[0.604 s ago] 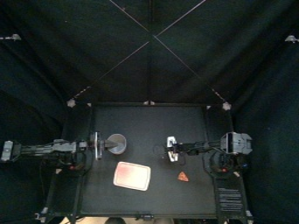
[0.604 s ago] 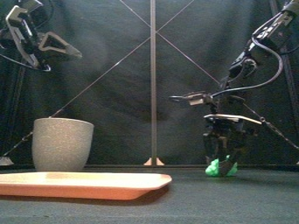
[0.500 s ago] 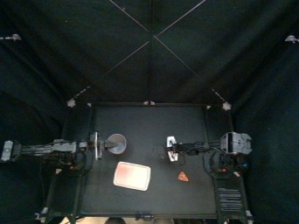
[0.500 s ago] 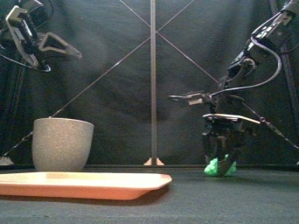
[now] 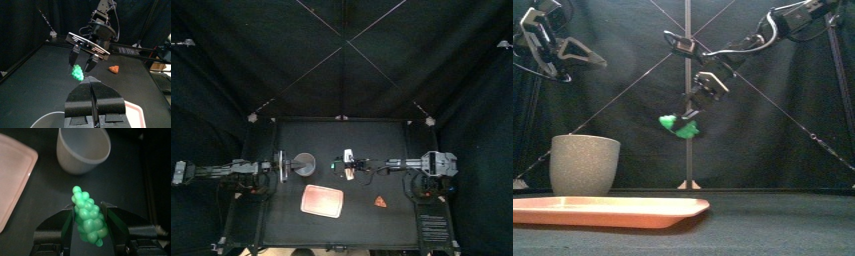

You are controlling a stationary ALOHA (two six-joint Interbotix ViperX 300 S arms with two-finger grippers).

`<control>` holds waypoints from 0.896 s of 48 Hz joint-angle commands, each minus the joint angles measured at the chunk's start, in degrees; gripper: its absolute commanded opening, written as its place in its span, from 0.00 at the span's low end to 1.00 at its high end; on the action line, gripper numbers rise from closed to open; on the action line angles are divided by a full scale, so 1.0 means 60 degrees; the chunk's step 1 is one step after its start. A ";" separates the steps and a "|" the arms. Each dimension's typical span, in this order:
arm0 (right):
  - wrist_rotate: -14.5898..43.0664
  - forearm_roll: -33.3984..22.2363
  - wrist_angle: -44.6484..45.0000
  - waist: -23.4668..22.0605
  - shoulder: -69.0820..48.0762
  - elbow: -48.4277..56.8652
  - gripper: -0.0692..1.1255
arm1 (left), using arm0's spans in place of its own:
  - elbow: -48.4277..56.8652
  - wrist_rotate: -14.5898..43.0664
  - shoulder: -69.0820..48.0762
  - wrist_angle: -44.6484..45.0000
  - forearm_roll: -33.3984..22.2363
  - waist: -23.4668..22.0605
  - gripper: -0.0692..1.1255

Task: Pick the green grapes then place it in the grey bowl
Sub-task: Place green grapes in the grey bowl

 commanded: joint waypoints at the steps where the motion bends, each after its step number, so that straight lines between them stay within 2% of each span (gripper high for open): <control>1: 0.0015 -0.0264 -0.0688 -0.0015 0.0366 -0.1025 0.63 | -0.0161 0.0029 0.0029 -0.0146 0.0059 0.0073 0.16; 22: -0.0029 -0.0454 -0.1187 0.0015 0.2725 -0.4146 0.63 | -0.0015 0.0029 -0.0073 0.0044 0.0103 0.0088 0.16; 43: 0.0029 0.0190 -0.1245 0.0132 0.3589 -0.5024 0.64 | 0.0088 0.0044 -0.0278 0.0044 0.0220 0.0088 0.16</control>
